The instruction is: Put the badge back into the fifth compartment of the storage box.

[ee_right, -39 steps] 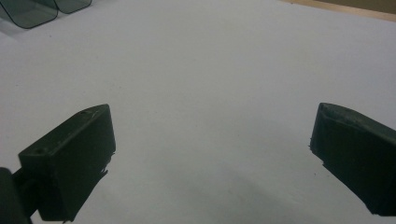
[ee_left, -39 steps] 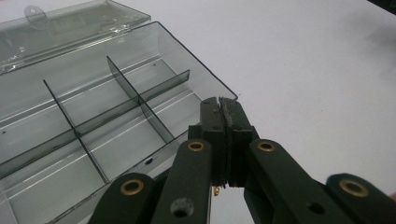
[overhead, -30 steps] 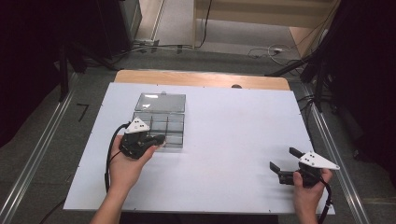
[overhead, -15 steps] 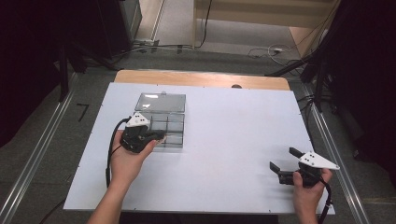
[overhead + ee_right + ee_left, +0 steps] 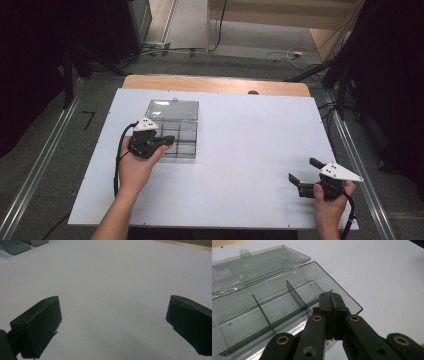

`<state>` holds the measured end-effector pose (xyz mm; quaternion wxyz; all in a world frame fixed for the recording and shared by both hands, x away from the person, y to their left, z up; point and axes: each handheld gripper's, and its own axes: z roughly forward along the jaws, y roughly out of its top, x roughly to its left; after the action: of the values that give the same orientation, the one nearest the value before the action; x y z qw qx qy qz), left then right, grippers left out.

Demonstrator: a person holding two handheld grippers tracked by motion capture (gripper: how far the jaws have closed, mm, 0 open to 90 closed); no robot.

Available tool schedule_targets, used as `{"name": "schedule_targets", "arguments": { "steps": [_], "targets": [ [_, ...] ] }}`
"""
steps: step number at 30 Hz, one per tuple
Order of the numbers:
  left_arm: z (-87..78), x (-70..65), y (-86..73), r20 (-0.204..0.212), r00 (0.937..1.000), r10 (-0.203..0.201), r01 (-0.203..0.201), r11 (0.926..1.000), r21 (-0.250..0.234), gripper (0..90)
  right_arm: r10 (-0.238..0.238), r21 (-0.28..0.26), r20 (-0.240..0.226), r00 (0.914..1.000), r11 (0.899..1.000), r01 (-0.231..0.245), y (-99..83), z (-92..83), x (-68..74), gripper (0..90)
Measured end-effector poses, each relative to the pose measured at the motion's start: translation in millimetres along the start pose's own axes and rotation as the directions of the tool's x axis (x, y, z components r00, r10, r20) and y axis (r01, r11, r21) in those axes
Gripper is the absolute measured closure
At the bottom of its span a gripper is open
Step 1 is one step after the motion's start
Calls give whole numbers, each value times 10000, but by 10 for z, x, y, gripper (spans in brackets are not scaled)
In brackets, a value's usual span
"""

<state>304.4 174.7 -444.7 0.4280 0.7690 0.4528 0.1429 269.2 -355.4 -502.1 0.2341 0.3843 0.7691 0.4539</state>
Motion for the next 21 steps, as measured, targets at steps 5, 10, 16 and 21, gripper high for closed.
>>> {"name": "schedule_targets", "arguments": {
  "steps": [5, 10, 16, 21],
  "targets": [
    [59, 59, -10, -83, 9999, -105, 106, 9999, 62, 892, 17, 12, -3, 10000, 10000, -17, 0, 0, 0, 0],
    [117, 102, -22, -153, 9996, -238, 240, 9996, 137, 892, 13, 7, -10, 10000, 10000, -13, 0, 0, 0, 0],
    [173, 152, -41, -316, 9991, -278, 287, 9992, 290, 892, 17, 17, 2, 10000, 10000, -17, 0, 2, -1, 0],
    [198, 184, -54, -403, 9984, -407, 421, 9985, 336, 891, 23, 19, -1, 10000, 10000, -23, 0, 1, 0, 0]
  ]
}}
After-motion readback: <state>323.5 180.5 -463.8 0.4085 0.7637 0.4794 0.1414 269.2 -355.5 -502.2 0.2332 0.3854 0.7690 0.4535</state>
